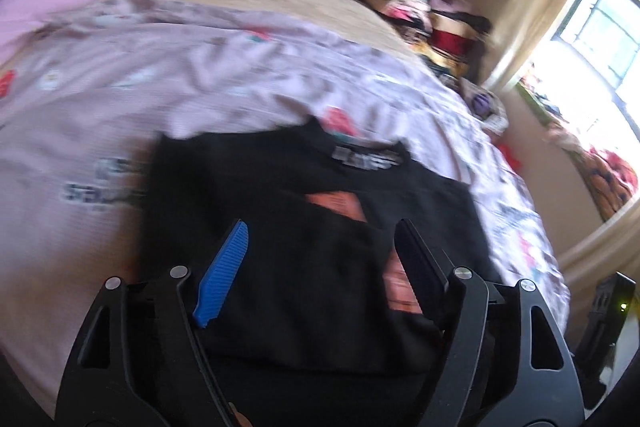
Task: Fold small clothes
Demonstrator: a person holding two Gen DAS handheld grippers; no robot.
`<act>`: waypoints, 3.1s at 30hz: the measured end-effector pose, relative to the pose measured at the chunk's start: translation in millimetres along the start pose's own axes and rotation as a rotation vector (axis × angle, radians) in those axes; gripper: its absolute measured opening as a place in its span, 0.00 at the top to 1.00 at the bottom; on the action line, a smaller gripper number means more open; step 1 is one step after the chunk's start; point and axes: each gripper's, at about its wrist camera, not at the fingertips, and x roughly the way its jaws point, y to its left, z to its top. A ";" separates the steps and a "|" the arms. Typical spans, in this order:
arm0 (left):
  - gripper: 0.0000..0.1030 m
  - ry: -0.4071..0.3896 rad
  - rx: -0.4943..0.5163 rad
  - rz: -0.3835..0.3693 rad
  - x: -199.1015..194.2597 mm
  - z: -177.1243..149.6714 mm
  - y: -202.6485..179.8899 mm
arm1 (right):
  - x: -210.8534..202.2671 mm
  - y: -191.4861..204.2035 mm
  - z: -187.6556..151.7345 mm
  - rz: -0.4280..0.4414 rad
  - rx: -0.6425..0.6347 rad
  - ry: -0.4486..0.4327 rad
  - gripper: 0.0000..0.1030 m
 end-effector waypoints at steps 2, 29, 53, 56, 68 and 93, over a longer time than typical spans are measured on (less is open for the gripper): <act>0.34 -0.001 -0.030 0.026 -2.5 2.8 19.6 | 11.4 2.1 1.8 0.010 0.005 0.025 0.20; 0.33 0.090 -0.210 0.076 23.8 0.3 93.2 | -26.9 48.6 56.6 -0.006 -0.294 -0.190 0.96; 0.93 0.051 -0.120 0.140 30.6 1.2 76.7 | 24.9 6.7 52.8 -0.209 -0.236 -0.111 0.92; 0.91 0.052 -0.120 0.138 29.7 1.3 76.5 | 20.7 -2.6 50.8 -0.172 -0.183 -0.098 0.67; 0.75 -0.031 -0.030 0.122 -7.7 8.2 48.8 | 10.3 16.3 44.0 -0.137 -0.226 -0.090 0.49; 0.55 0.188 0.070 0.026 35.6 -32.1 14.6 | 51.0 46.3 21.3 -0.069 -0.336 0.071 0.35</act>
